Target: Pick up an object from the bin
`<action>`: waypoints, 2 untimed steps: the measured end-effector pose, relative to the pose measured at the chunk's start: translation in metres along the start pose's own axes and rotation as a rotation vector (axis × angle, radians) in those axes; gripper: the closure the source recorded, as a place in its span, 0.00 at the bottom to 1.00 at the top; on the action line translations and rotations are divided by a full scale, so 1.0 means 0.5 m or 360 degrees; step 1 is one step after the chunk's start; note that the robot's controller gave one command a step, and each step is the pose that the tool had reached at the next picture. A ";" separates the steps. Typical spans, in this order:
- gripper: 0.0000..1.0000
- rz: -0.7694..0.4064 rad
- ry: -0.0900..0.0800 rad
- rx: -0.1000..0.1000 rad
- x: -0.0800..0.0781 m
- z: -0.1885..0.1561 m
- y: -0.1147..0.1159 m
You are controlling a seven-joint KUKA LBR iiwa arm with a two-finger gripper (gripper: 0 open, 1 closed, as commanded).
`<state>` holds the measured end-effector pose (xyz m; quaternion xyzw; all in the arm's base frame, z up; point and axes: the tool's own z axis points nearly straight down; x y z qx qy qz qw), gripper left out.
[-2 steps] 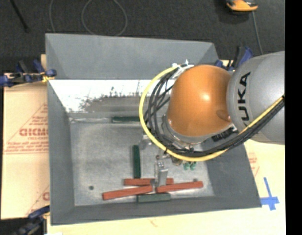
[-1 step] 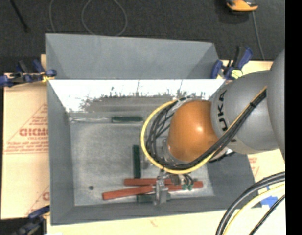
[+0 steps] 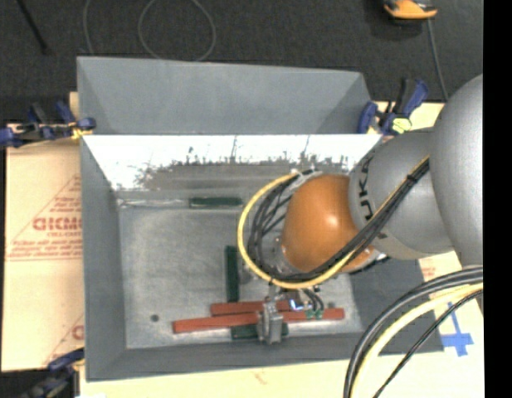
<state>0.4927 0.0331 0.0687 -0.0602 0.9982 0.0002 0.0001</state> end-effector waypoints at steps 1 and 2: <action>1.00 0.0005 0.0001 -0.0001 -0.001 -0.009 0.002; 1.00 0.0028 -0.0020 0.0002 -0.058 -0.217 -0.002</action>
Offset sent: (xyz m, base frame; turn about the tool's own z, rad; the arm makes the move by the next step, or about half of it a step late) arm 0.0000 0.0000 0.0000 0.0000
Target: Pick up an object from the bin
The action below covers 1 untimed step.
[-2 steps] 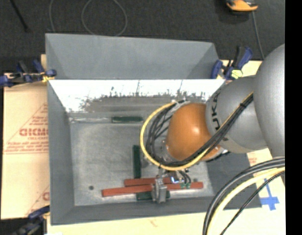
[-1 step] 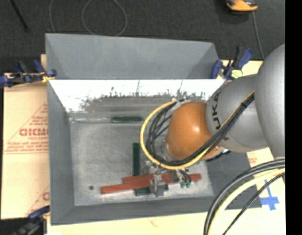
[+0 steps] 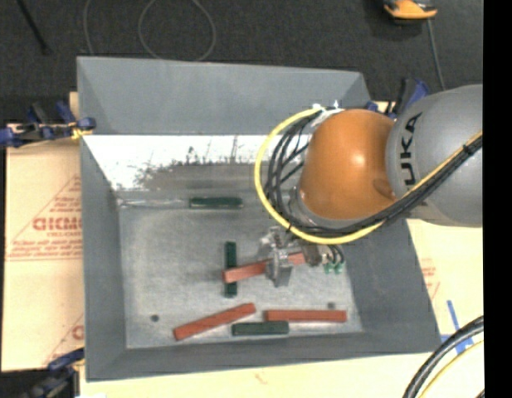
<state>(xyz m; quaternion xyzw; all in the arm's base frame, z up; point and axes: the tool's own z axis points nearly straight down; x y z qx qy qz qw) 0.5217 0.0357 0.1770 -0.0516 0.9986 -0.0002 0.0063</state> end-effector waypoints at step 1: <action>1.00 0.0011 0.0005 0.0000 0.015 -0.113 -0.002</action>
Offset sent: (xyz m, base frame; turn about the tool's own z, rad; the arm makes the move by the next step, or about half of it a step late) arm -0.0101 -0.0007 0.0525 -0.0022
